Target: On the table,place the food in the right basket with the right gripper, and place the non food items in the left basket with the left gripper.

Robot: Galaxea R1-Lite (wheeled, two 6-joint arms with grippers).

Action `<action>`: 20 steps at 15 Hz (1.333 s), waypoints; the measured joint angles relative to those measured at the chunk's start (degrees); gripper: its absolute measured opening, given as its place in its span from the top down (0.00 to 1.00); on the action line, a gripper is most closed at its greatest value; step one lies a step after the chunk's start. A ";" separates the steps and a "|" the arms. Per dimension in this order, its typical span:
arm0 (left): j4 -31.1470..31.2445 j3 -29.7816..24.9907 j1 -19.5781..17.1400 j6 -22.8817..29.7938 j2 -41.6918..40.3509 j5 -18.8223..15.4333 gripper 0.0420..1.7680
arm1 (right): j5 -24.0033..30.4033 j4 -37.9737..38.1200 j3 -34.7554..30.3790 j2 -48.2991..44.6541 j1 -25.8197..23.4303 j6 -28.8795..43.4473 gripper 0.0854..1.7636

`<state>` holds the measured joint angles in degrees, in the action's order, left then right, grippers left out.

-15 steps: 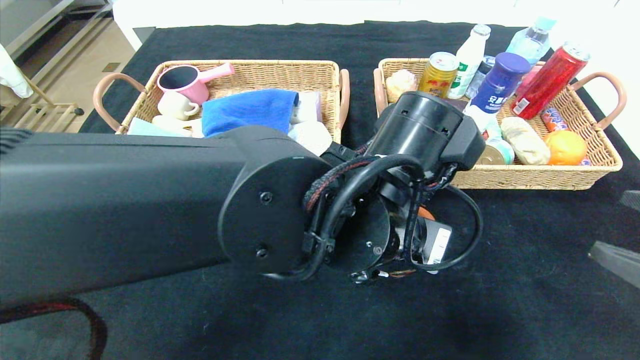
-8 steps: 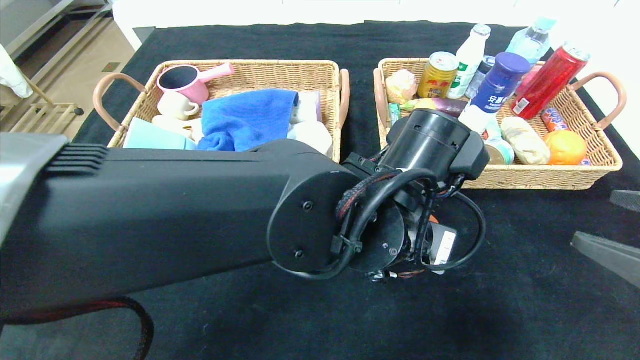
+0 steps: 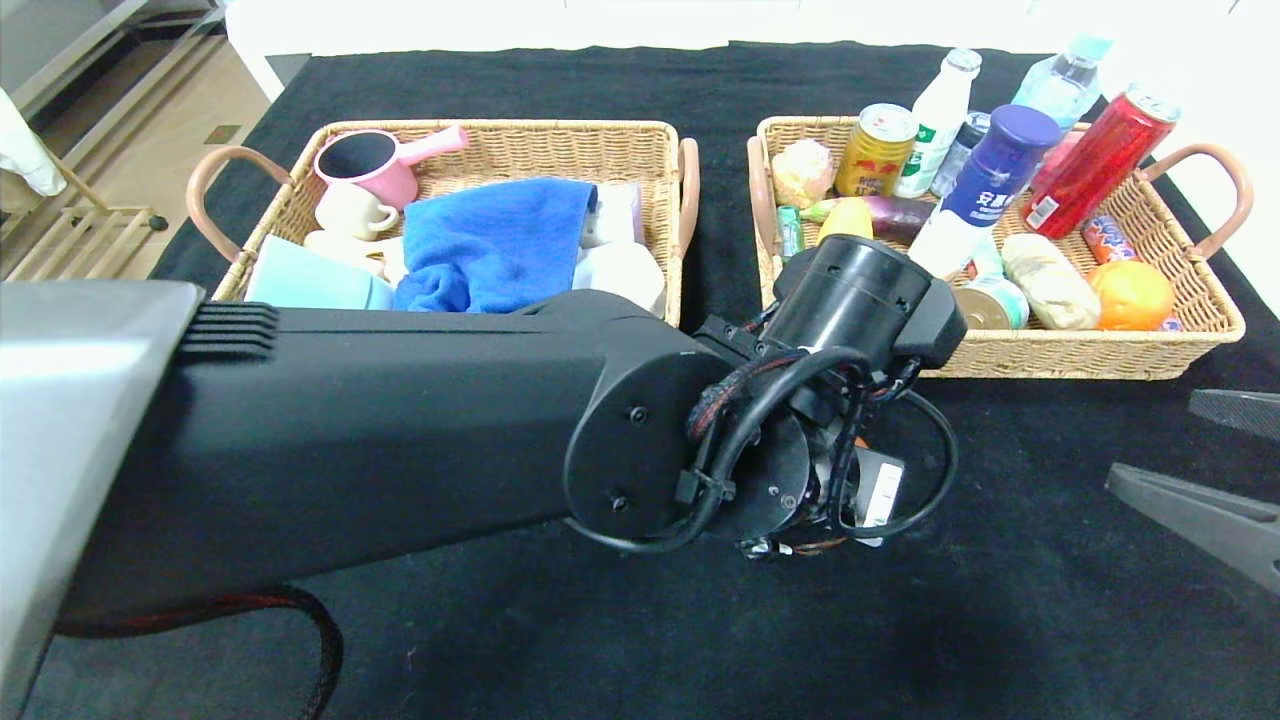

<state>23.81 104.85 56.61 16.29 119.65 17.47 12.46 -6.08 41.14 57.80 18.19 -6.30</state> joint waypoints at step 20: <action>0.09 -1.13 0.38 -0.44 -0.68 1.02 0.10 | 0.52 -0.09 -0.30 -0.90 0.46 -0.09 0.03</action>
<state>23.89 103.72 56.99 15.85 118.97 18.49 12.98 -6.17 40.84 56.89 18.65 -6.39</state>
